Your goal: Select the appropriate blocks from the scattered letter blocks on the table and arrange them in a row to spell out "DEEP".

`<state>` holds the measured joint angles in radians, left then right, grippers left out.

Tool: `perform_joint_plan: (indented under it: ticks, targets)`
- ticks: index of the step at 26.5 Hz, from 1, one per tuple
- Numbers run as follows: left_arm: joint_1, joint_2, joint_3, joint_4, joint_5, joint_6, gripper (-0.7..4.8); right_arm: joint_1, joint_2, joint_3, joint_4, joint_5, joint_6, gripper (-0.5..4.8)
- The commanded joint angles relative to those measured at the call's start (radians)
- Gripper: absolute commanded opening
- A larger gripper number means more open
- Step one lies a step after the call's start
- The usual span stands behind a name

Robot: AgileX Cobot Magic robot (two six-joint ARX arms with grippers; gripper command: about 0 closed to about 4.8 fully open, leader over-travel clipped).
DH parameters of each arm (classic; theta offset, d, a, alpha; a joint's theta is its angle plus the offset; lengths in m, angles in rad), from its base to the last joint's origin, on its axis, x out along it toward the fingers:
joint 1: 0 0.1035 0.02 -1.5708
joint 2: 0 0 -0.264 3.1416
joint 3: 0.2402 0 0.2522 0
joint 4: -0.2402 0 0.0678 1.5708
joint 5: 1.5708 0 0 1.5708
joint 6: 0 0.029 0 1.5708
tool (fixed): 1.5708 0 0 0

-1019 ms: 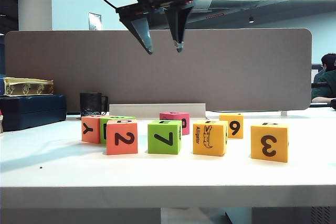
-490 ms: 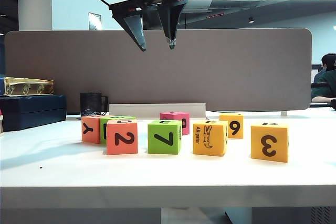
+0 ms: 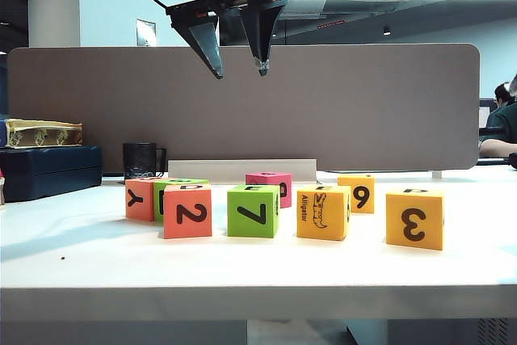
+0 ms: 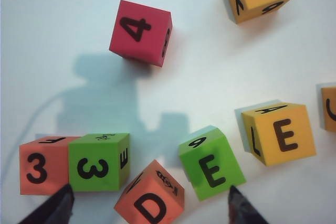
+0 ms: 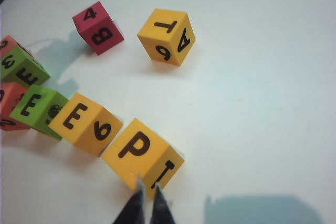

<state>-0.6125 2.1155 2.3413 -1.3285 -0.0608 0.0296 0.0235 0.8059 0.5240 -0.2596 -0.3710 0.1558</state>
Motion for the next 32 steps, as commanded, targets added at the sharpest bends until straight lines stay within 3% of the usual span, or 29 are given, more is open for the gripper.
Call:
perform_joint_plan:
  ticks: [1,19,23,32]
  targets:
    - [0.008,-0.015,0.008,-0.023,0.005,0.011,3.63,0.001,0.053,0.006,0.026,-0.017,-0.004,0.23]
    - [0.065,-0.079,0.007,-0.059,0.026,0.015,3.62,0.029,0.222,0.006,0.086,-0.054,-0.004,0.23]
    - [0.078,-0.093,0.007,-0.088,0.087,0.015,3.61,0.072,0.261,0.006,0.112,-0.053,-0.003,0.23]
    - [0.084,-0.160,0.007,-0.089,0.218,0.016,1.68,0.080,0.322,0.010,0.115,-0.050,-0.004,0.23]
